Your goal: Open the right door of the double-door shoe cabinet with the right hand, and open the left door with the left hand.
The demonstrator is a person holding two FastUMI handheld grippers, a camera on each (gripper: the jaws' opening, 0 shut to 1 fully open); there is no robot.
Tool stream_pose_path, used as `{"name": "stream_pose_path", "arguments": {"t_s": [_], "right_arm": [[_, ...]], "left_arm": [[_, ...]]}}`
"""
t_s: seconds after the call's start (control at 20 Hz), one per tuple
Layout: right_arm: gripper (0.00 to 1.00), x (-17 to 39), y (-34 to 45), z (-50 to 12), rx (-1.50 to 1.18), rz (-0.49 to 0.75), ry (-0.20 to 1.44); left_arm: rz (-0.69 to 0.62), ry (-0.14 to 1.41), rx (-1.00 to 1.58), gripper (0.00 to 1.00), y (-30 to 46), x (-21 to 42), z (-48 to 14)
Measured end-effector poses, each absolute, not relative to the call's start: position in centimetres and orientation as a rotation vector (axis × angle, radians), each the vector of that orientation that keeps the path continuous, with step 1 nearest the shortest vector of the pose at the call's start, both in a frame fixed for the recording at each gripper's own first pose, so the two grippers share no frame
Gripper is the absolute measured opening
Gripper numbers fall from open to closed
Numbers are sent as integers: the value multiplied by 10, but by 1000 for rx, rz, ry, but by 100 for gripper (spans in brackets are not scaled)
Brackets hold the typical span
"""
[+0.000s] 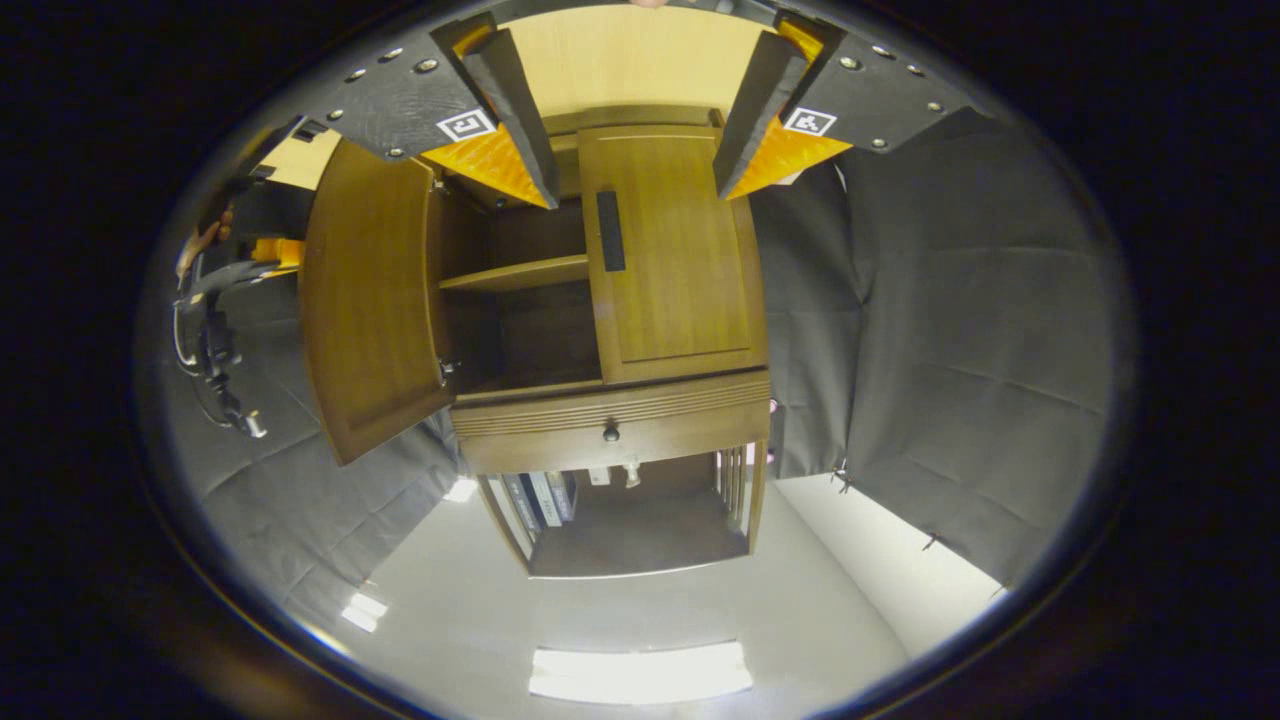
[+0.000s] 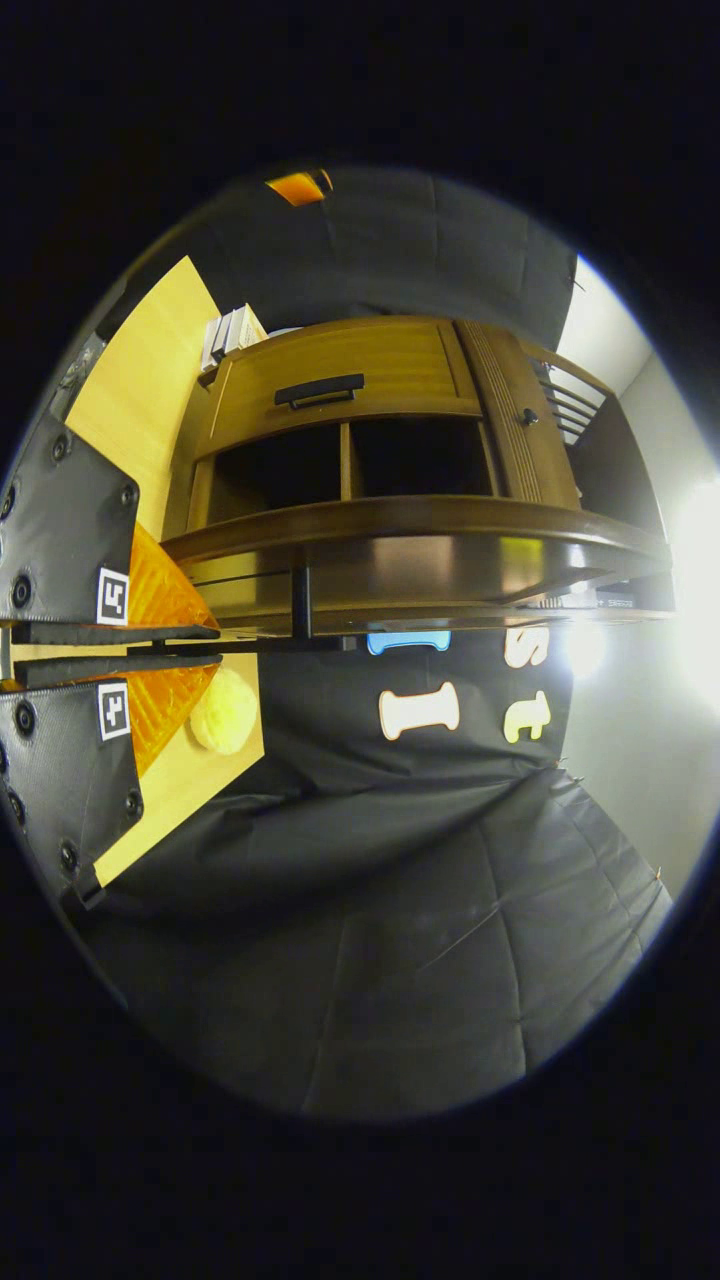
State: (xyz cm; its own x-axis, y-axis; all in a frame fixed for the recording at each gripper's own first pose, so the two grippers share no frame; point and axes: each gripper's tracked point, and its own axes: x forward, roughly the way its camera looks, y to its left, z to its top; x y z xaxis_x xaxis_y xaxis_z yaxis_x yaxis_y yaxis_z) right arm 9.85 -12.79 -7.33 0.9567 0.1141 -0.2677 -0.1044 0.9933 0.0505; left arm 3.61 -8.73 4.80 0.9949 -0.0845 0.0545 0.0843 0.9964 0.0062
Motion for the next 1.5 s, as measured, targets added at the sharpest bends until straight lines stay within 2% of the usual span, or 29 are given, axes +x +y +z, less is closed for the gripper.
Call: {"name": "stream_pose_path", "arguments": {"t_s": [0.15, 0.3, 0.4, 0.5, 0.65, 0.75, 0.8, 0.85, 0.95, 1.0, 1.05, 1.1, 1.2, 1.25, 1.5], "right_arm": [[7, 92, -133, -68, 46, 166, 247], [13, 84, -145, -60, 24, 170, 203], [11, 73, -150, -56, 19, 174, 189], [45, 64, -155, -51, 23, 176, 170], [92, 55, -175, -48, 26, 108, 145], [95, 47, -185, -50, 29, 55, 154], [92, 45, -189, -50, 24, 33, 157], [95, 42, -192, -52, 16, 12, 162], [95, 39, -196, -54, 12, -26, 179], [92, 38, -198, -54, 11, -44, 184], [95, 37, -200, -56, 8, -63, 191], [92, 37, -202, -57, 4, -80, 197], [95, 37, -205, -62, 1, -110, 217], [92, 36, -206, -62, 4, -125, 223], [92, 33, -211, -69, 2, -176, 246]], "left_arm": [[-59, -52, -5, 89, -92, 55, 47], [-58, -44, -26, 89, -97, 88, 48], [-65, -27, -36, 89, -105, 116, 47], [-63, -24, -46, 89, -106, 137, 48], [-76, -20, -41, 89, -105, 180, 33], [-98, -14, -37, 89, -111, 207, 27], [-111, -13, -40, 89, -115, 218, 24], [-118, -10, -44, 89, -115, 228, 19], [-122, -11, -57, 89, -116, 248, 13], [-130, -9, -67, 89, -119, 257, 8], [-139, -5, -77, 89, -119, 268, 3], [-143, -2, -84, 89, -120, 280, 0], [-153, 11, -89, 89, -121, 298, -11], [-158, 21, -89, 89, -121, 308, -18], [-188, 89, -68, 89, -138, 342, -46]]}}
